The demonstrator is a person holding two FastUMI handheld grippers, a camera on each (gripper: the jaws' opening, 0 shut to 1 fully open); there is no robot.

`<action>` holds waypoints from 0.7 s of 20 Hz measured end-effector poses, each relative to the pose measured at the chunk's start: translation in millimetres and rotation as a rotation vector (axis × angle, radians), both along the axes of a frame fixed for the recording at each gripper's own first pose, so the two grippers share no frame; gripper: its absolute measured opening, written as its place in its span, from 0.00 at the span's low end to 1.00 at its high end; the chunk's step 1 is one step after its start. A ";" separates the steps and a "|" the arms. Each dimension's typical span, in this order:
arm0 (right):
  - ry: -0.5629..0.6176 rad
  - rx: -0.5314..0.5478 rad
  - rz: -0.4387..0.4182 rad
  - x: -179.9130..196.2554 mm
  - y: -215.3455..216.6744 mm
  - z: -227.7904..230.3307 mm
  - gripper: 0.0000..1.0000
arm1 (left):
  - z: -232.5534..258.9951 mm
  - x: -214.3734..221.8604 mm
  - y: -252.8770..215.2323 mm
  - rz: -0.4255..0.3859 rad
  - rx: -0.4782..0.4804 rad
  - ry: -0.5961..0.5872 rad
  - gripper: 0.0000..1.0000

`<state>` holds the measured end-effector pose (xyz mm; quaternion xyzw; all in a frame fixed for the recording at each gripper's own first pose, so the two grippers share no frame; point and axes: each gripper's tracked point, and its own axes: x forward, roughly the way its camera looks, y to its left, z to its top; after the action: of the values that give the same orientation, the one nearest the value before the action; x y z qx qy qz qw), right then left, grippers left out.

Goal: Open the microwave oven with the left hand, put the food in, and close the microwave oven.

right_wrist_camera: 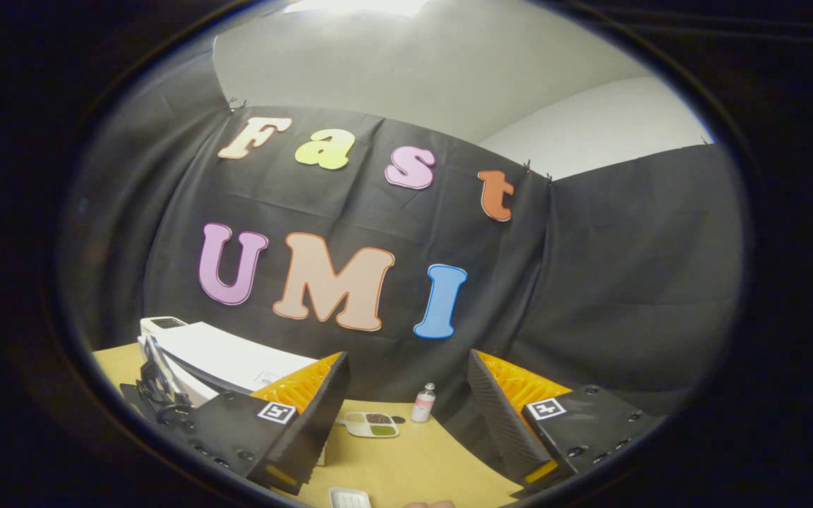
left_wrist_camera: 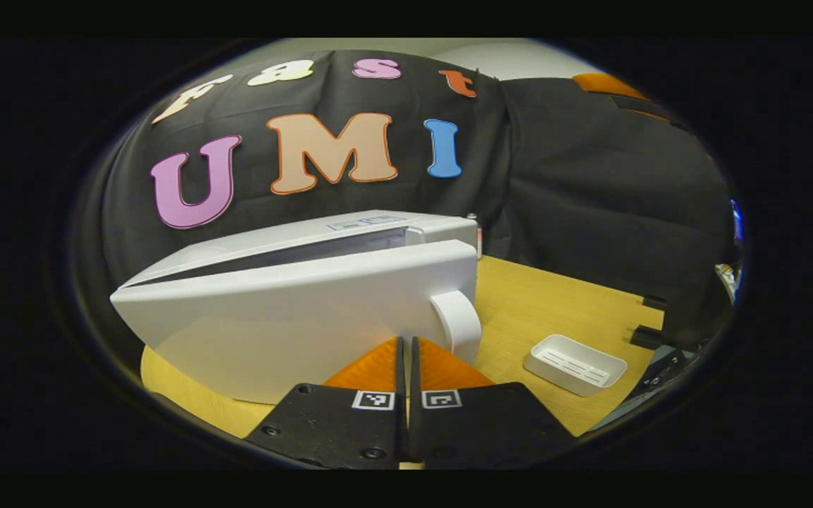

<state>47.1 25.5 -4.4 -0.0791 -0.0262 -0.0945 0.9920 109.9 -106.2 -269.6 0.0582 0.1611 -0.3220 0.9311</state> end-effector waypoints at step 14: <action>0.023 0.006 -0.011 4.8 -8.4 -6.8 0.96 | 6.5 47.2 -17.9 0.009 0.015 -0.028 0.00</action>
<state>52.0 17.1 -11.2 -0.0773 -0.0139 -0.0990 0.9920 157.1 -124.1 -263.1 0.0689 0.1509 -0.3159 0.9342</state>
